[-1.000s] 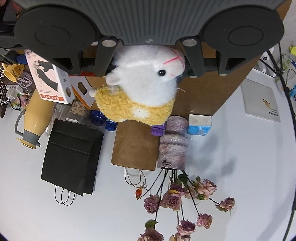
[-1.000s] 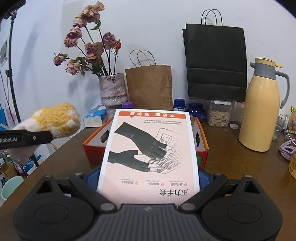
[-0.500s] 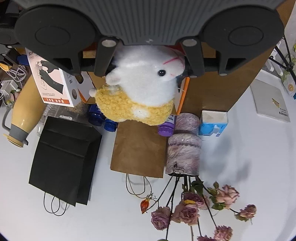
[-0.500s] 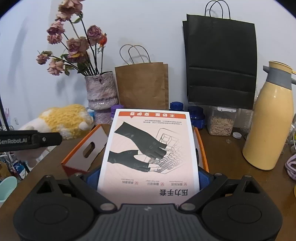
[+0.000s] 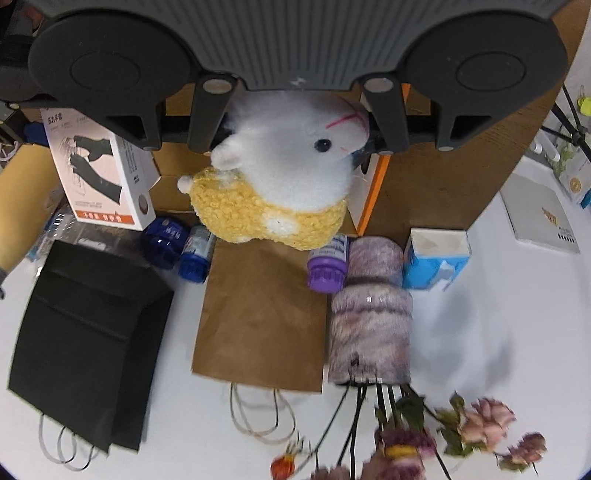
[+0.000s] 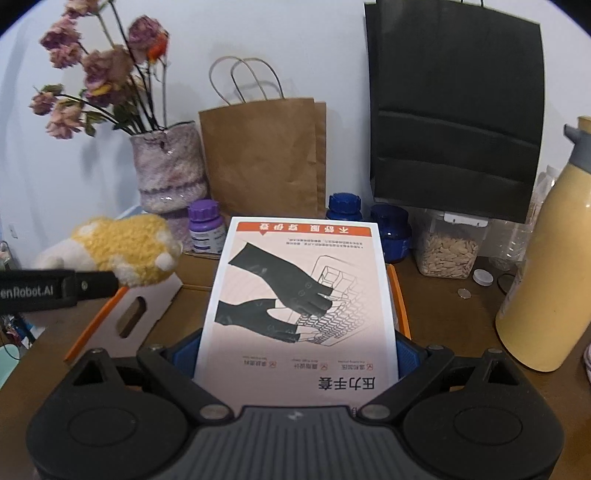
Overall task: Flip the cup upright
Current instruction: 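Carry the plush into the red box with the left tool while the right tool carries the booklet in, then open both tools and withdraw them from the red box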
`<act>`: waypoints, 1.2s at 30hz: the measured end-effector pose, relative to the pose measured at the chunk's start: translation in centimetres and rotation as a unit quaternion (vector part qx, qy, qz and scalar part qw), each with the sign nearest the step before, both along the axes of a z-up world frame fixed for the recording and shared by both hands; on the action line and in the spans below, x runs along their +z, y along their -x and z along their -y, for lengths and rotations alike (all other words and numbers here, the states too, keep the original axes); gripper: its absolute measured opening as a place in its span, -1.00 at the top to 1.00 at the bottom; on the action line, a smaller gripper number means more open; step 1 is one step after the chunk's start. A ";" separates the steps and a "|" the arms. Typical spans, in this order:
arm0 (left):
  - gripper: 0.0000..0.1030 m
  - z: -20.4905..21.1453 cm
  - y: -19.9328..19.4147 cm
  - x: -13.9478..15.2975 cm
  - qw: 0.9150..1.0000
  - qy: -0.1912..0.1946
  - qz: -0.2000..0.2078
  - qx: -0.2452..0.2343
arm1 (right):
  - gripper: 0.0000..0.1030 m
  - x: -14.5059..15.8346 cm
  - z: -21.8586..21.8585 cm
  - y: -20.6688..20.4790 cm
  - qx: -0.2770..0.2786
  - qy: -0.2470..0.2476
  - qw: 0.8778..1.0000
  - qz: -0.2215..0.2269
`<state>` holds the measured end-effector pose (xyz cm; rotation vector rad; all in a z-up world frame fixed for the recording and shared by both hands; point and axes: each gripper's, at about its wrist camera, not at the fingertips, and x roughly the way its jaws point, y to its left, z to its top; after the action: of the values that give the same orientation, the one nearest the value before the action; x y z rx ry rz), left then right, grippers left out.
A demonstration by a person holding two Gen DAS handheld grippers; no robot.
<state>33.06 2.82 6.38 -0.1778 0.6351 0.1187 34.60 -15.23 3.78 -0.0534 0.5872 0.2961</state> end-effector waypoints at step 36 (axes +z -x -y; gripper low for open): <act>-1.00 -1.0 -2.7 -3.6 1.000 -0.005 -0.011 0.026 | -1.00 -3.5 -1.0 -4.9 0.004 0.006 0.999 -0.034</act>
<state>35.74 3.81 2.75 -0.1833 0.6515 0.1747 39.45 -14.22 0.24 -0.0571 0.6567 0.3041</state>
